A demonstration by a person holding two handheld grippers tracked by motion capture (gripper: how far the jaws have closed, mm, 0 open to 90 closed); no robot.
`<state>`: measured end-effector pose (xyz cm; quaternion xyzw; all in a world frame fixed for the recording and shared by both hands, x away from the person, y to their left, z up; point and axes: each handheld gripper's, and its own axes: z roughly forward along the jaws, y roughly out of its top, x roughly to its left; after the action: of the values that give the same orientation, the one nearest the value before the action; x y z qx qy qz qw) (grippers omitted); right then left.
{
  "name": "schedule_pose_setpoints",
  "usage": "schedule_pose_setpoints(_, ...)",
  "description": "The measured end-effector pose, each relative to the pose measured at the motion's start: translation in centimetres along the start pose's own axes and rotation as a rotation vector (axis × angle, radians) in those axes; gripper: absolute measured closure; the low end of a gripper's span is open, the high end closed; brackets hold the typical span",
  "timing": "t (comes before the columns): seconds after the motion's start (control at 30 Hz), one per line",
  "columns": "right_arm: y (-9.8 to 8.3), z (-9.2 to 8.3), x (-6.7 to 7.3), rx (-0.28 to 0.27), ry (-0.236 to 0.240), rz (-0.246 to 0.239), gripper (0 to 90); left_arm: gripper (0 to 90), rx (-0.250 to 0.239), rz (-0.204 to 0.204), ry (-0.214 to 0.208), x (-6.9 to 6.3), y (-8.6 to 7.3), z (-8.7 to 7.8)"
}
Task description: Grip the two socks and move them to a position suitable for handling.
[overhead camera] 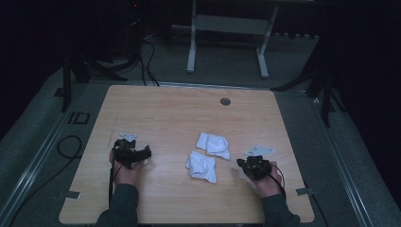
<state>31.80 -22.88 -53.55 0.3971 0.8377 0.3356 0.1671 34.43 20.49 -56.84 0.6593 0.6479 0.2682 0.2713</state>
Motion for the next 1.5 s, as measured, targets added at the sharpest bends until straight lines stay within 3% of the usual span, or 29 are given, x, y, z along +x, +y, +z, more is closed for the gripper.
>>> schedule_pose_setpoints(0.03, 1.0, 0.9, 1.5, 0.015, 0.024, -0.056, 89.6, 12.2, 0.000, 0.000, 0.000, 0.0, 0.0, 0.0)
schedule_pose_setpoints(0.1, 1.6, 1.3, 2.5, 0.020, 0.044, -0.079, 89.6, 12.2, 0.000, 0.000, 0.000, 0.0, 0.0, 0.0)
schedule_pose_setpoints(0.37, 3.5, 3.1, 5.2, 0.021, 0.107, -0.126, 88.0, 12.3, 0.000, 0.000, 0.000, 0.0, 0.0, 0.0)
schedule_pose_setpoints(0.63, 4.1, 5.9, 6.6, 0.059, 0.103, -0.138, 87.9, 13.4, -0.004, 0.003, -0.005, 0.0, 0.0, 0.0)
schedule_pose_setpoints(0.9, 4.4, 6.3, 7.9, 0.048, 0.168, -0.227, 88.5, 14.0, -0.005, 0.003, -0.006, -0.1, 0.0, 0.0)
schedule_pose_setpoints(1.07, 4.5, 6.5, 8.0, 0.046, 0.186, -0.225, 88.5, 16.3, -0.003, 0.010, -0.008, -0.2, 0.0, -0.2)
schedule_pose_setpoints(1.33, 4.8, 6.7, 8.2, 0.048, 0.195, -0.233, 88.4, 44.1, 0.014, 0.033, -0.035, -1.0, 0.0, -1.0)
schedule_pose_setpoints(1.5, 5.1, 7.0, 8.5, 0.058, 0.204, -0.260, 88.4, 52.6, 0.018, 0.040, -0.070, -1.3, -0.2, -1.4)
